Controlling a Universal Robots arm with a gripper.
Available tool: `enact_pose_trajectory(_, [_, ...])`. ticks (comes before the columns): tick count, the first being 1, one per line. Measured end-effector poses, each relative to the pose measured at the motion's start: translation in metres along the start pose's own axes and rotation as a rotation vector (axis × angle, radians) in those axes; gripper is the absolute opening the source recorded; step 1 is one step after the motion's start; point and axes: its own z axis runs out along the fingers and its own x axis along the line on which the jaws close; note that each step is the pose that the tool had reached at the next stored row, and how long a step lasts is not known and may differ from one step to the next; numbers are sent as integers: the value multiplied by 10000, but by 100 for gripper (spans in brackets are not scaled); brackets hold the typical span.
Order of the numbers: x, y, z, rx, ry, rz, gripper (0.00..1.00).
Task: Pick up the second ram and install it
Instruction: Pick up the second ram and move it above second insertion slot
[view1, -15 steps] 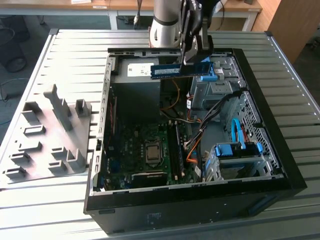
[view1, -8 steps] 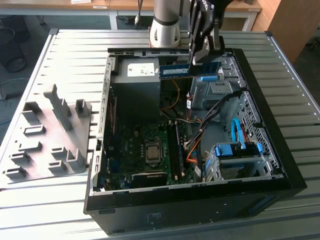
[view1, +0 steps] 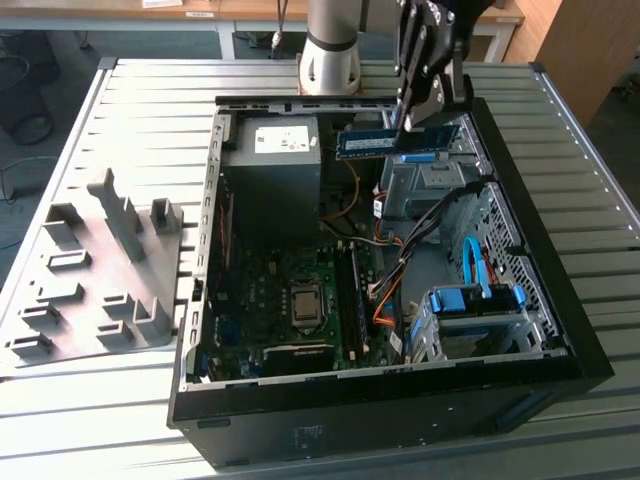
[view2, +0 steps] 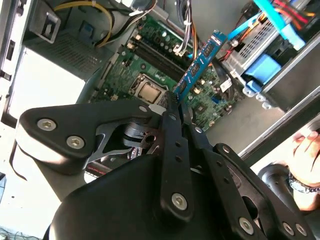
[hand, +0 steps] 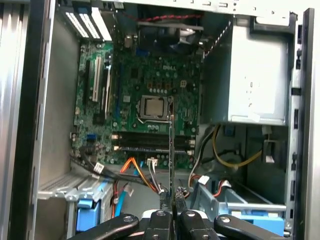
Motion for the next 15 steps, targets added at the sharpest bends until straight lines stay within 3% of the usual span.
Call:
enact_pose_trajectory(8, [14,-236,49,-29,-1,0,14])
enact_pose_trajectory(12, [17,-226,120,-31,1,5,14])
enact_pose_trajectory(15, [14,-111,172,-30,-2,2,14])
